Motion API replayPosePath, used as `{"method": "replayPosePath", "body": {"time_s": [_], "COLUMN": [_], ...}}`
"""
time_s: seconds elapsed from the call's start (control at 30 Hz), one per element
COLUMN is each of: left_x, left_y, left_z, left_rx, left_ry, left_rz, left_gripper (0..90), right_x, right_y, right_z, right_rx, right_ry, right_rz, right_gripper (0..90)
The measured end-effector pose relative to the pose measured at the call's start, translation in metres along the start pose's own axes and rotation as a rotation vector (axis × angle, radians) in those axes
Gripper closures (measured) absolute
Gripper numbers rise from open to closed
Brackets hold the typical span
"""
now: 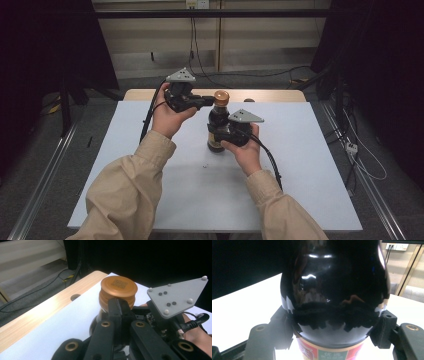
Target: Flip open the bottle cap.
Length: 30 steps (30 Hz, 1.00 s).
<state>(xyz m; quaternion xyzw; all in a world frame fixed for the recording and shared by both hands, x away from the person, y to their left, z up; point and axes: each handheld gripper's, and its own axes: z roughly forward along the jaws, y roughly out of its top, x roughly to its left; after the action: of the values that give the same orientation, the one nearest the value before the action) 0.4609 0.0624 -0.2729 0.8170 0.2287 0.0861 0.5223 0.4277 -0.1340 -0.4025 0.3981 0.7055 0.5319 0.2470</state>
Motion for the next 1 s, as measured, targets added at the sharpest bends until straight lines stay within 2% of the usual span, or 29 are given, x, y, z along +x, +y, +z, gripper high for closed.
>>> {"method": "replayPosePath", "body": {"time_s": [0.03,0.07,0.1,0.13,0.17,0.2,0.27,0.3,0.33,0.4,0.47,0.63,0.77,1.0], "left_x": [0.000,0.000,-0.001,-0.006,-0.014,-0.017,-0.022,-0.022,-0.020,-0.017,-0.014,-0.009,-0.006,-0.001], "left_y": [0.000,0.001,0.009,0.021,0.036,0.042,0.052,0.053,0.052,0.047,0.041,0.033,0.028,0.015], "left_z": [0.000,-0.003,-0.011,-0.016,-0.016,-0.016,-0.018,-0.020,-0.022,-0.025,-0.027,-0.032,-0.036,-0.040], "left_rx": [0.000,-0.091,-0.190,-0.216,-0.153,-0.137,-0.098,-0.087,-0.069,-0.053,-0.055,-0.057,-0.035,-0.024], "left_ry": [0.000,-0.032,-0.075,-0.053,0.015,0.028,0.031,0.036,0.028,0.042,0.034,0.034,0.037,0.034], "left_rz": [0.000,-0.020,-0.060,-0.037,0.016,0.017,0.036,0.030,0.024,0.032,0.012,0.012,0.018,-0.007], "left_gripper": [90.0,90.0,90.0,90.0,90.0,90.0,90.0,90.0,90.0,90.0,90.0,90.0,90.0,90.0], "right_x": [0.000,-0.001,0.000,0.003,0.011,0.022,0.031,0.032,0.030,0.025,0.023,0.020,0.018,0.011], "right_y": [0.000,0.000,0.000,0.000,0.001,0.002,0.004,0.005,0.005,0.005,0.004,0.004,0.004,0.002], "right_z": [0.000,0.000,0.000,0.001,0.003,0.008,0.013,0.014,0.015,0.014,0.013,0.012,0.012,0.009], "right_rx": [0.002,0.001,0.000,0.004,0.010,0.013,0.040,0.042,0.040,0.039,0.038,0.037,0.036,0.032], "right_ry": [0.001,0.001,0.004,0.017,0.020,-0.003,0.002,0.000,0.004,0.004,0.005,0.011,0.013,0.023], "right_rz": [0.002,0.004,0.002,-0.029,-0.075,-0.121,-0.137,-0.140,-0.135,-0.120,-0.110,-0.095,-0.087,-0.043], "right_gripper": [32.3,32.3,32.3,32.2,31.8,31.2,30.4,30.6,30.7,31.0,31.1,31.2,31.1,31.1]}}
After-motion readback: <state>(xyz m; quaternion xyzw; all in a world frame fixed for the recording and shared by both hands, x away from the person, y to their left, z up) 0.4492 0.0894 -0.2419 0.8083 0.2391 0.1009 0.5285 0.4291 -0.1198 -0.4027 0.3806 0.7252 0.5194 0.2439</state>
